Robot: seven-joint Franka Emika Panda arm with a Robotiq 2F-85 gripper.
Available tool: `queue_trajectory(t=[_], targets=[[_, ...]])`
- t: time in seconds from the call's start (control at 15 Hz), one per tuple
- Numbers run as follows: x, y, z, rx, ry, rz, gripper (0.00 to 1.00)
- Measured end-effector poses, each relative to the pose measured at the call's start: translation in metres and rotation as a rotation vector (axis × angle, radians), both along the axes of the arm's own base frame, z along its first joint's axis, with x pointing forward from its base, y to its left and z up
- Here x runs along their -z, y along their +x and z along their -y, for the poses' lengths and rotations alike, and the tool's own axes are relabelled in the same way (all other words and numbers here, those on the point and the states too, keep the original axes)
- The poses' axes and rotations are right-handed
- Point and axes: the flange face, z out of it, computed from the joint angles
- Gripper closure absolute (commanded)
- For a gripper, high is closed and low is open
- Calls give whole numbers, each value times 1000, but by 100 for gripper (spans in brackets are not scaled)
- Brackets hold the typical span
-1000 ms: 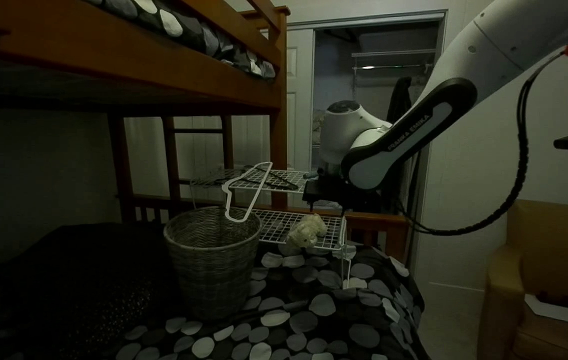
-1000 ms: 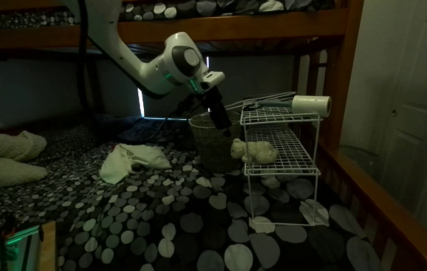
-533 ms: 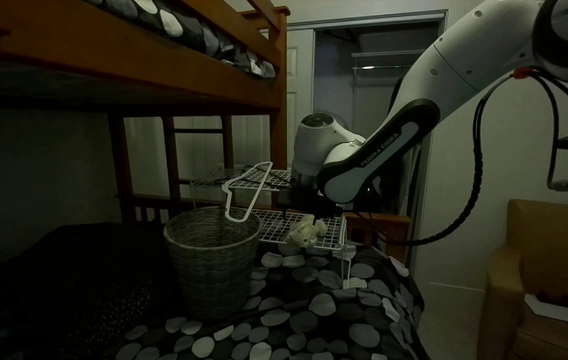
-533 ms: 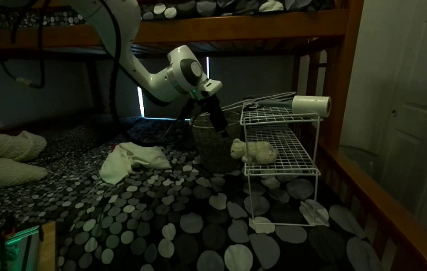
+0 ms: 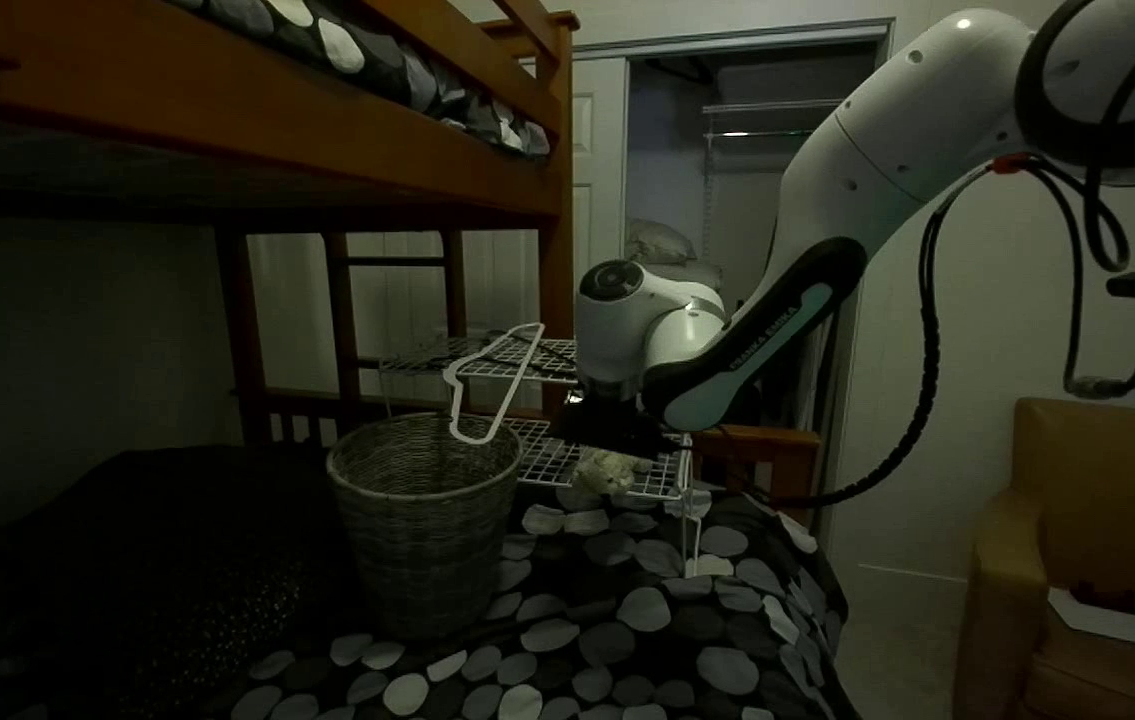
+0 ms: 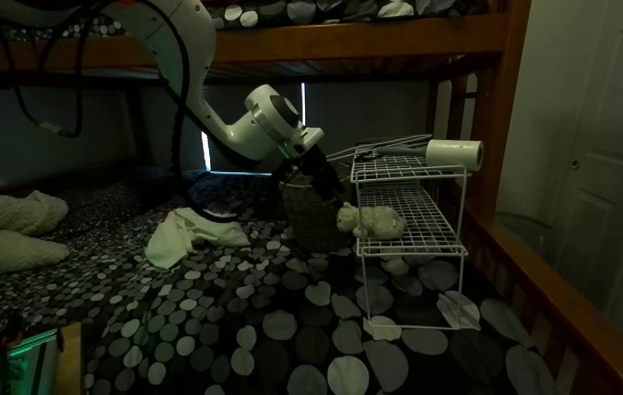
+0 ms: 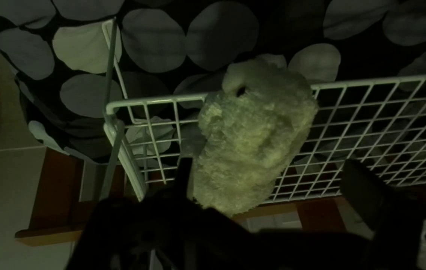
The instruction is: Put the toy bear in the basket.
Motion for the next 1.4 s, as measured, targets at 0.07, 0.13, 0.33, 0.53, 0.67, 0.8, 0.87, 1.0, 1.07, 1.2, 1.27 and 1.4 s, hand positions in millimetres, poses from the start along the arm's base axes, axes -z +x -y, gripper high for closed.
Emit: queue_trajectory(t=[0.07, 0.13, 0.33, 0.53, 0.67, 0.8, 0.87, 1.0, 1.07, 1.2, 1.27, 1.4], targets=[[8, 2, -1, 18, -14, 17, 0], [15, 4, -2, 32, -18, 29, 0], [35, 8, -9, 50, -10, 24, 0], [51, 11, -8, 69, -9, 18, 14], [58, 14, -3, 81, -23, 23, 31], [64, 16, 1, 88, -39, 27, 47], [66, 17, 2, 88, -44, 29, 56], [66, 20, 1, 84, -52, 38, 71], [65, 21, 0, 82, -56, 42, 77], [64, 23, 0, 79, -64, 47, 91], [64, 23, -1, 79, -69, 48, 96], [62, 24, 0, 81, -77, 51, 96]])
